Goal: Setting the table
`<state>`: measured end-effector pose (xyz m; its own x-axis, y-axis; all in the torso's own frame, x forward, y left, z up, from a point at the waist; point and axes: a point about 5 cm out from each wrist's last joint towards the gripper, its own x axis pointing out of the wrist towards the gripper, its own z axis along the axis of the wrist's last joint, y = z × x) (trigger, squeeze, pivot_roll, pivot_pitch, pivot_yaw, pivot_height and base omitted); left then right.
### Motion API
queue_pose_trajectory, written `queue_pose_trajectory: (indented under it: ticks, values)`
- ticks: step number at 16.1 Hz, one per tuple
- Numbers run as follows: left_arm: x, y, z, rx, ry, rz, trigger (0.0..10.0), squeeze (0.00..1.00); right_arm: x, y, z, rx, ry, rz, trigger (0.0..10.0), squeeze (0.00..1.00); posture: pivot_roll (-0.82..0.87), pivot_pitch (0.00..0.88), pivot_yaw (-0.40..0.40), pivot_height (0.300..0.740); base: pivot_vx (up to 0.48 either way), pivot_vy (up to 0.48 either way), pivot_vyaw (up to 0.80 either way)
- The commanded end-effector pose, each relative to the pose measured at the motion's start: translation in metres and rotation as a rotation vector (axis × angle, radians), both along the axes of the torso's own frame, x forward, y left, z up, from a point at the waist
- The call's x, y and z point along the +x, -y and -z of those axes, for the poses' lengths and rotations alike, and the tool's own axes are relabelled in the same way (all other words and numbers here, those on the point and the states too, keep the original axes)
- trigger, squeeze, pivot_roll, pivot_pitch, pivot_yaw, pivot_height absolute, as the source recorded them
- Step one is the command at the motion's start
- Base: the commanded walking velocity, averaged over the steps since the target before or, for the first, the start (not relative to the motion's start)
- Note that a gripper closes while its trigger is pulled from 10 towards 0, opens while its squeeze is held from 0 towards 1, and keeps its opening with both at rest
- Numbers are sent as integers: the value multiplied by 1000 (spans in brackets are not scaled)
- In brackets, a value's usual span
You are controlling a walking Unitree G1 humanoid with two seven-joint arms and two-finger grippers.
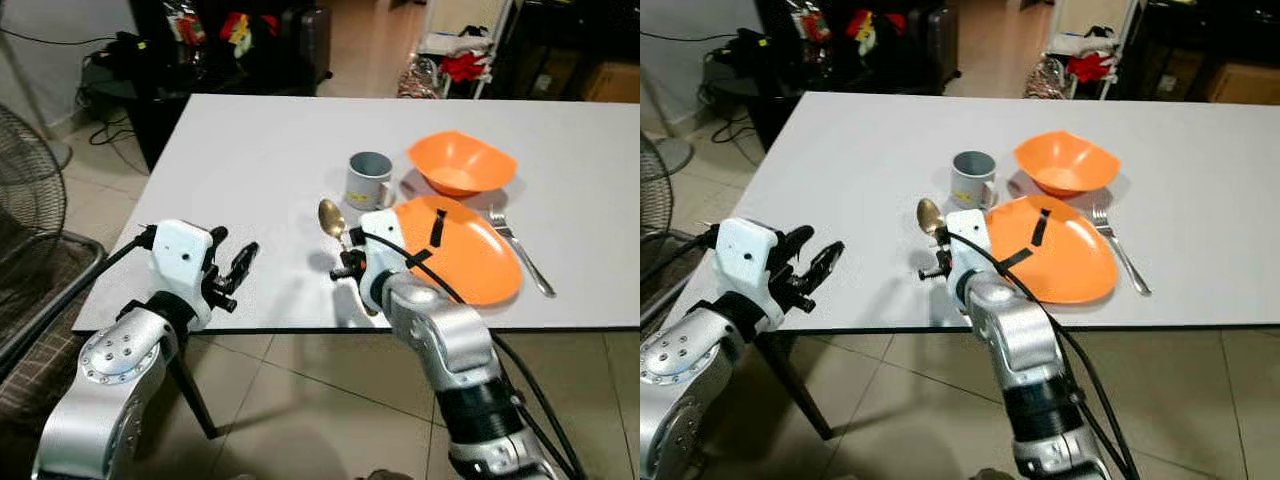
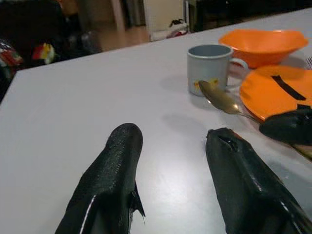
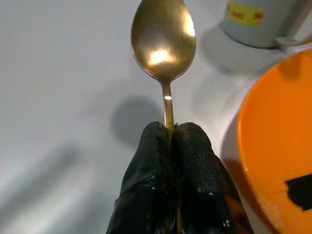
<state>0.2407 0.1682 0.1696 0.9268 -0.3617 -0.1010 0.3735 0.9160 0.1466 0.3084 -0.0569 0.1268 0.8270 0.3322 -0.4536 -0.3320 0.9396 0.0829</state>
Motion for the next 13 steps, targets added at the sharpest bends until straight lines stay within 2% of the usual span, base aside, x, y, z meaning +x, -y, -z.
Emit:
queue_pose_trajectory:
  ticks: [1,5,8,13]
  values:
    - [-3,0,-1,11,-6,25,10000,0,5,-2,-1,3,-11,18,10000,0,-55,18,6,740,0,0,0]
    - [-9,-1,0,27,-41,93,10000,0,14,-12,7,31,-104,77,10000,0,-44,10,-2,740,0,0,0]
    - [-13,1,1,30,-57,139,10000,0,18,-17,9,14,-127,89,10000,0,-39,9,-7,740,0,0,0]
    - [-18,3,2,29,-70,172,10000,0,17,-25,13,1,-178,133,10000,0,-39,7,-14,740,0,0,0]
